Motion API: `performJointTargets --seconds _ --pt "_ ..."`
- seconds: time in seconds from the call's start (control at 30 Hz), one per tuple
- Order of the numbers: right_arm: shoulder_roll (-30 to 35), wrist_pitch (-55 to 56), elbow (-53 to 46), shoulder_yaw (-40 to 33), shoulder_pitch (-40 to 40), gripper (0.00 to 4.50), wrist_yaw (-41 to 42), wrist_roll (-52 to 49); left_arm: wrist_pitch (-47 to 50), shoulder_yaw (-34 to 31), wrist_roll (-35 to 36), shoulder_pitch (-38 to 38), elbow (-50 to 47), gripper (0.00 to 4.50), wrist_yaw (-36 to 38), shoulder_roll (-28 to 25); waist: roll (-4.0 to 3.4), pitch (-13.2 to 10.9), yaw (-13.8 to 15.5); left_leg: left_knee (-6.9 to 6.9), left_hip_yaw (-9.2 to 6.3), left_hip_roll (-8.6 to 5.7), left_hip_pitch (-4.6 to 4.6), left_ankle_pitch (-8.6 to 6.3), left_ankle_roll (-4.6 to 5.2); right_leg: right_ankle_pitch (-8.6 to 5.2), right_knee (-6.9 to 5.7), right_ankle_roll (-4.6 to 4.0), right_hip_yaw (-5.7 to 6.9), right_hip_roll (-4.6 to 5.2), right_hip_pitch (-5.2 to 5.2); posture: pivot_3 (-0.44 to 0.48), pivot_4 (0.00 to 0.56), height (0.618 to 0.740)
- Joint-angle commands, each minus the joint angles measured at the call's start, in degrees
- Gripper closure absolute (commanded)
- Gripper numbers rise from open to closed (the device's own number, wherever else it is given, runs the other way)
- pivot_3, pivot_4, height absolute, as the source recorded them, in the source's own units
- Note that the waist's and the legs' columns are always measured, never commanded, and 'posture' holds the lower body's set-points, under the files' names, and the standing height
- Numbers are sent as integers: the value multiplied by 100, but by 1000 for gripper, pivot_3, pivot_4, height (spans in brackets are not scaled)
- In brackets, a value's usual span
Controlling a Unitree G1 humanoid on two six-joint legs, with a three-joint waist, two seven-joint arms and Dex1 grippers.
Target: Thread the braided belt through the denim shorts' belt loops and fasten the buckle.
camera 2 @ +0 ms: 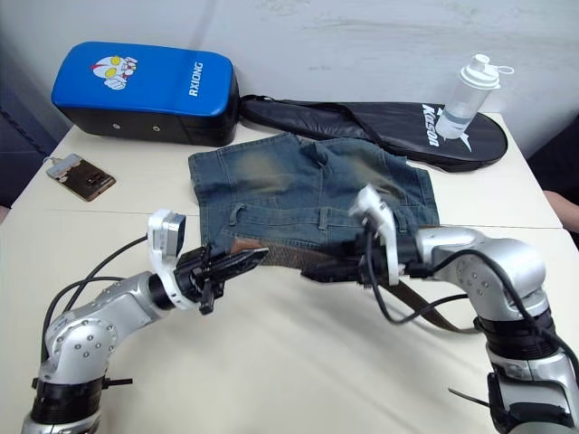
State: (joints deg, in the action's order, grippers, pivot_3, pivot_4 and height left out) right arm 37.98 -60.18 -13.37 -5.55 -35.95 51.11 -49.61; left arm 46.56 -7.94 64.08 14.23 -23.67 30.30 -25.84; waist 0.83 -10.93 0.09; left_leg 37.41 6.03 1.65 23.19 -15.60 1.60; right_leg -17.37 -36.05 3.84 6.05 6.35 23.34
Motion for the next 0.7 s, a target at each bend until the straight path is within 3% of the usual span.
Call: performJointTargets --seconds 0.03,0.13,0.27,0.33,0.43,0.7 --pt "-372 132 409 -1035 -683 745 -709 -595 331 -187 514 649 568 4500 -904 315 0 0 -7 0 1 1 -1 1 -1 0 0 0 -1 -1 0 0 150 740" --pt "-730 -383 -153 -1377 -530 745 -1598 -1325 504 -297 1201 1061 972 4500 -1583 800 5 2 10 -11 -7 3 2 23 -32 0 6 1 3 -2 -1 0 150 740" --pt "-904 -810 -706 -1380 410 745 -3069 -3858 939 -205 1868 1249 1086 4500 -1972 963 11 6 0 -25 -5 5 13 30 -31 -1 8 2 5 -6 -2 0 150 740" --pt "-1076 -618 -876 -1144 929 745 -3685 -4495 975 -247 2180 1363 1121 4500 -2128 1040 12 6 -8 -25 -1 2 19 31 -23 0 10 4 2 -2 2 0 150 740" --pt "-1674 -41 -1022 -908 1333 745 -4284 -3977 1040 -247 2436 1529 1163 4500 -2335 1009 13 6 -31 -15 1 1 16 31 -18 1 13 7 1 -2 -1 0 150 740" --pt "-2240 746 -901 -683 1510 745 -4755 -4354 1261 -183 2694 1666 1096 4500 -2317 648 12 6 -16 -27 5 2 8 36 -26 1 8 8 -8 -13 7 0 150 740"
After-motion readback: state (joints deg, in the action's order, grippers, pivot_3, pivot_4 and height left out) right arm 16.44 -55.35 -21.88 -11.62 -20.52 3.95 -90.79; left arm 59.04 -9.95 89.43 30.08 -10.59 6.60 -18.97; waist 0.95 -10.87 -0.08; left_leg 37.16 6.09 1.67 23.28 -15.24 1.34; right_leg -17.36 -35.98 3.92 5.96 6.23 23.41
